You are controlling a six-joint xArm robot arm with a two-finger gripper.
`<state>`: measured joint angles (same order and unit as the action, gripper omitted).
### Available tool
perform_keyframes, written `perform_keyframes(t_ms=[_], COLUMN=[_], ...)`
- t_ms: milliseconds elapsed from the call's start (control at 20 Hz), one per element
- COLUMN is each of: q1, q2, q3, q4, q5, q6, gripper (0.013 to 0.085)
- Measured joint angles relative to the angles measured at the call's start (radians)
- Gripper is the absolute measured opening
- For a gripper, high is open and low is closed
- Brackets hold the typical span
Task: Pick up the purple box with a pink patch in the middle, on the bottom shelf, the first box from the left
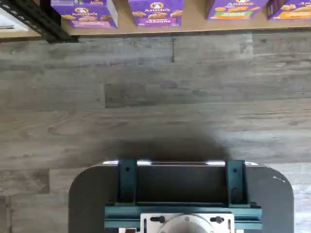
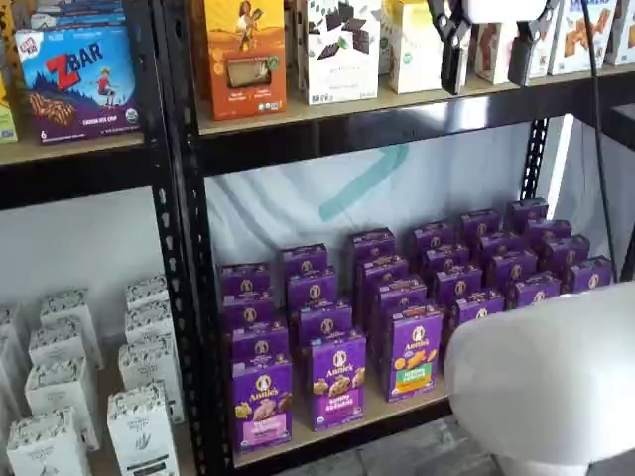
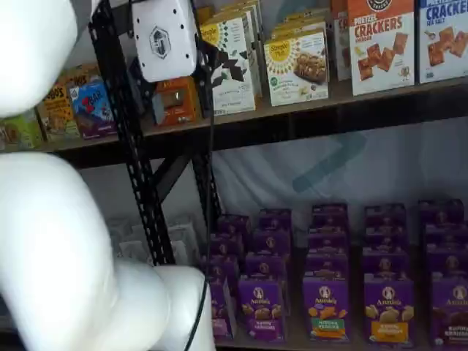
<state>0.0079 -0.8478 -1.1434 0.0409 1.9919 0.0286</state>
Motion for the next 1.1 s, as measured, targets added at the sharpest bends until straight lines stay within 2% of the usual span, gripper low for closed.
perform_keyframes(t_ms=[100, 550, 850, 1100], q1=[0.029, 0.033, 0.094, 0.105], q2=[-0.018, -0.037, -0.053, -0.072], q3=[0.016, 0.042, 0.096, 0.169], q4=[-0.033, -0.026, -0.053, -0.02], q5=[-0.031, -0.062, -0.093, -0.138], q6=[0.015, 0.023, 0.074, 0.096], gripper=[0.085, 0.085, 0.085, 0.085])
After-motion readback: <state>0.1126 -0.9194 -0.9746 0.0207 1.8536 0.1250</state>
